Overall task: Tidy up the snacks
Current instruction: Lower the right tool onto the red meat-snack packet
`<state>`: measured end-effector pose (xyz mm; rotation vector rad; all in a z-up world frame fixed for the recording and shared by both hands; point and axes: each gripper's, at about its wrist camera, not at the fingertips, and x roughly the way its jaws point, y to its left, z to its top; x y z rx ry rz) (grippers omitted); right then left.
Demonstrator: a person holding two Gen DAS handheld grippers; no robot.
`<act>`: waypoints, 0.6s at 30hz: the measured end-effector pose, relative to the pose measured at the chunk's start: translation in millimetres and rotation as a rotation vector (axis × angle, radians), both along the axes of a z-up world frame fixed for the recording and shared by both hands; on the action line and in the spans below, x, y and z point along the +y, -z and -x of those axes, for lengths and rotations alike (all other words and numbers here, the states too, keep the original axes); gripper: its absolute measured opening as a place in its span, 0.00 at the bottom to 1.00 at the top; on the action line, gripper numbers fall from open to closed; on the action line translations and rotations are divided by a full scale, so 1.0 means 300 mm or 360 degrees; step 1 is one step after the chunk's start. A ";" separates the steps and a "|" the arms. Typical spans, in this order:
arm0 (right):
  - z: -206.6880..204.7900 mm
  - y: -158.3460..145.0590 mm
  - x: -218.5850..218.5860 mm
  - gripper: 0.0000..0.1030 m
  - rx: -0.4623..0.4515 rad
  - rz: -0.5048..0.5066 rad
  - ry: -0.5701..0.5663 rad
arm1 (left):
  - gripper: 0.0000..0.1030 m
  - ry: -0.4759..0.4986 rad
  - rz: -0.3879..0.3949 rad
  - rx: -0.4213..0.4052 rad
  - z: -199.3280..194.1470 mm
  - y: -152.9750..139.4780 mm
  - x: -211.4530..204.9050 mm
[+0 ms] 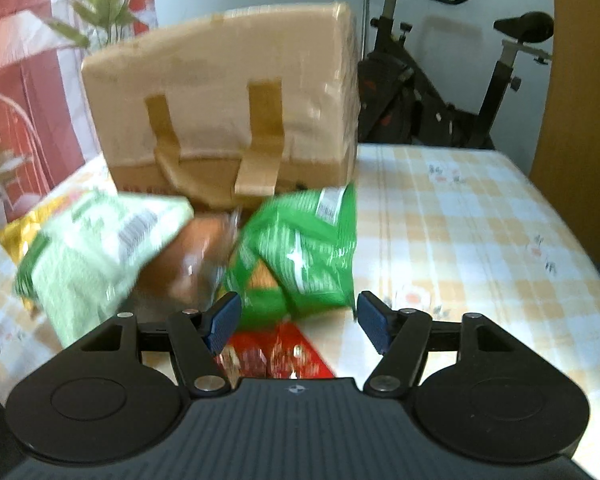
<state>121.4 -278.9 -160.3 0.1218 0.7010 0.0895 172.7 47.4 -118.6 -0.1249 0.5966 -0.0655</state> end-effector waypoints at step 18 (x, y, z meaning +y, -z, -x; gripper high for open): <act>-0.021 0.098 0.105 0.84 0.0075 0.0116 -0.0235 | 0.67 -0.0018 0.0060 0.0095 0.012 0.100 -0.006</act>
